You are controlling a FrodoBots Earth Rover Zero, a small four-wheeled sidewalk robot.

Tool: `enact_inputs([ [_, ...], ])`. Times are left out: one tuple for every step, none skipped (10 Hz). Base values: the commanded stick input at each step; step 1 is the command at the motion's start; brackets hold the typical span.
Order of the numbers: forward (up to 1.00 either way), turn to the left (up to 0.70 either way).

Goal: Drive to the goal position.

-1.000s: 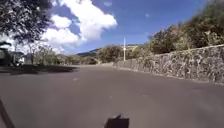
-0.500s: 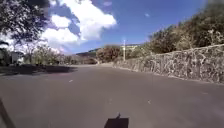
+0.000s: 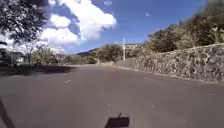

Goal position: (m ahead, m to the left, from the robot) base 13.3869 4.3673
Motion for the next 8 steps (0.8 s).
enact_inputs([
  [0.50, 0.00],
  [0.50, 0.00],
  [0.50, 0.00],
  [0.50, 0.00],
  [0.50, 0.00],
  [0.50, 0.50],
  [0.50, 0.50],
  [0.50, 0.32],
])
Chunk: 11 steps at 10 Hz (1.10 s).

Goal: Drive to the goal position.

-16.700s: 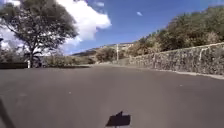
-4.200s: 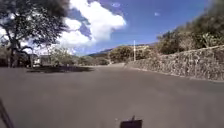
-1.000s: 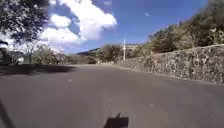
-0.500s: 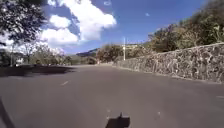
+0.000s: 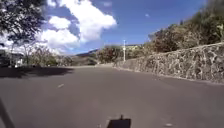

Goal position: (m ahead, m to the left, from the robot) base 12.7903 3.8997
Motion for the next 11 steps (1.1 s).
enact_inputs([
  [0.50, 0.07],
  [0.50, 0.00],
  [0.50, 0.00],
  [0.50, 0.00],
  [0.50, 0.00],
  [0.50, 0.00],
  [0.50, 0.00],
  [0.50, 0.00],
  [0.50, 0.00],
  [0.50, 0.00],
  [0.50, 0.00],
])
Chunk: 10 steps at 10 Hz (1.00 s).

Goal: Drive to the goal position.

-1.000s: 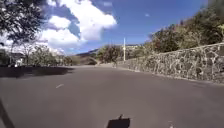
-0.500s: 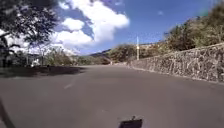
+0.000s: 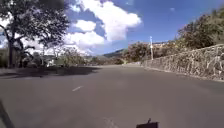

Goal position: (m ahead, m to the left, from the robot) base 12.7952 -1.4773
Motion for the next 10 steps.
enact_inputs([
  [0.50, 0.00],
  [0.50, 0.00],
  [0.50, 0.00],
  [0.50, 0.00],
  [0.50, 0.00],
  [0.50, 0.00],
  [0.50, 0.00],
  [0.50, -0.06],
  [0.50, -0.32],
  [0.50, -0.50],
])
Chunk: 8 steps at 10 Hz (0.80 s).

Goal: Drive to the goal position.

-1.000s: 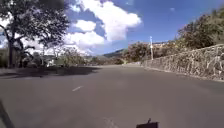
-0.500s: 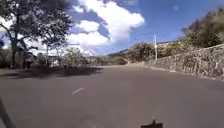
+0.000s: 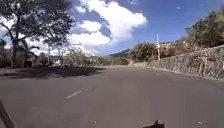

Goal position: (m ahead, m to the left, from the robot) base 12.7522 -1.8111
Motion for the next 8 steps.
enact_inputs([
  [0.50, -0.50],
  [0.50, -0.39],
  [0.50, -0.14],
  [0.50, 0.00],
  [0.50, 0.00],
  [0.50, 0.00],
  [0.50, 0.00],
  [0.50, 0.00],
])
